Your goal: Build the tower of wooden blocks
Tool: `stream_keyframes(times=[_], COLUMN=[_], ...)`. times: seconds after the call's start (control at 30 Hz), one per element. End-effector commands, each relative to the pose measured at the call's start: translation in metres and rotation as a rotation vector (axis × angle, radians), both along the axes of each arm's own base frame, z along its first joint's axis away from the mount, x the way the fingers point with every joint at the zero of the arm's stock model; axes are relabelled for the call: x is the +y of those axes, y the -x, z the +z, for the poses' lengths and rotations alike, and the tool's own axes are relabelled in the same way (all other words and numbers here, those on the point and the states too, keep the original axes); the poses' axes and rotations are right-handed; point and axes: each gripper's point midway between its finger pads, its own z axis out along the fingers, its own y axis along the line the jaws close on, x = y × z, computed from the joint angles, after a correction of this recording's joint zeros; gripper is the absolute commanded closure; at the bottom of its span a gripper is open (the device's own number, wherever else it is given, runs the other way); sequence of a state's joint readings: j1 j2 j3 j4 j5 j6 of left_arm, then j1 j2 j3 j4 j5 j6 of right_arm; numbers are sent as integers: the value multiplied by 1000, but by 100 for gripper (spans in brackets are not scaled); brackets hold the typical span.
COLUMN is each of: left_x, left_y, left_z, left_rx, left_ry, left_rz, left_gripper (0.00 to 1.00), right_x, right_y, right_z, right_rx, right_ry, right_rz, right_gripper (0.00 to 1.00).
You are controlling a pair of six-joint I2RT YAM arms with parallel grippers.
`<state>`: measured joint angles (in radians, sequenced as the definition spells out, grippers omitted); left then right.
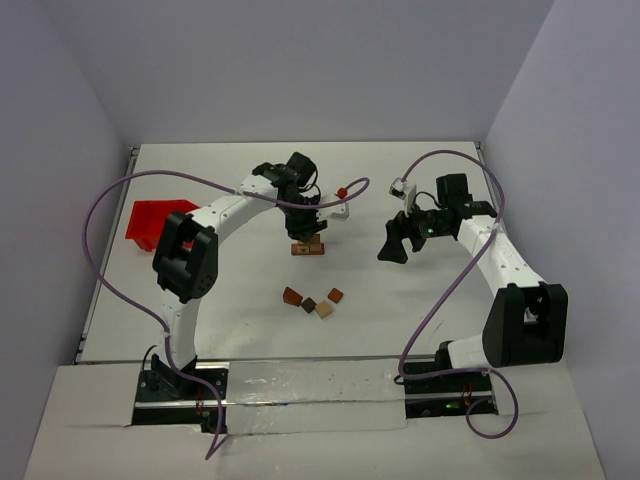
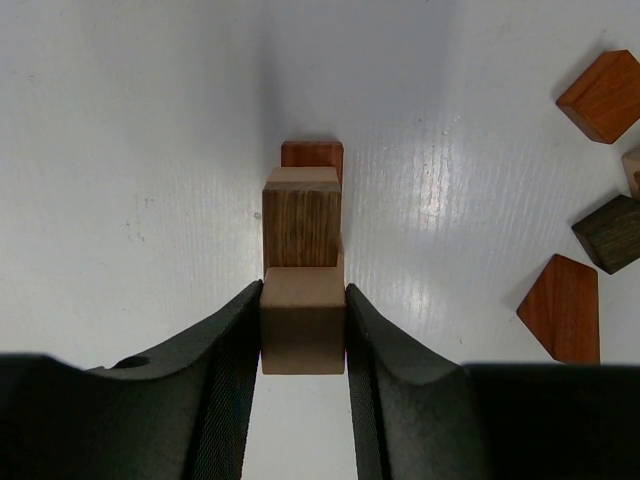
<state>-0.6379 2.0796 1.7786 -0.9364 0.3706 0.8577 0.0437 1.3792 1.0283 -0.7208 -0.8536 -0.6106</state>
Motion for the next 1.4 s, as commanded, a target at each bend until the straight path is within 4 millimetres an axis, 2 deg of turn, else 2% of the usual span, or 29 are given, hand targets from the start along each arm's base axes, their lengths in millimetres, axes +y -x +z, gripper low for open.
stream_keyframes(times=[0.0,0.17,0.33,0.4,0.77,1.37], left_x=[-5,-5,-6,-6,-6,-6], left_y=[1,1,1,-1,-4,-6], left_z=[20,19,19,19,17,19], left_rx=[-40,-41,-45,-47,-56,-70], left_ry=[38,37,39,40,35,34], left_rz=[-23,-22,-23,-20,-18,-17], left_gripper=[58,57,47,46,58,61], right_x=[4,4,3,3,3,3], right_y=[-8,-8,-8,-7,-8,-7], right_z=[13,13,13,13,12,12], right_rx=[-41,-40,-39,-38,-39,-36], right_ry=[-3,-4,-3,-3,-1,-1], right_rz=[14,15,14,14,14,14], right_gripper=[0,0,0,0,0,0])
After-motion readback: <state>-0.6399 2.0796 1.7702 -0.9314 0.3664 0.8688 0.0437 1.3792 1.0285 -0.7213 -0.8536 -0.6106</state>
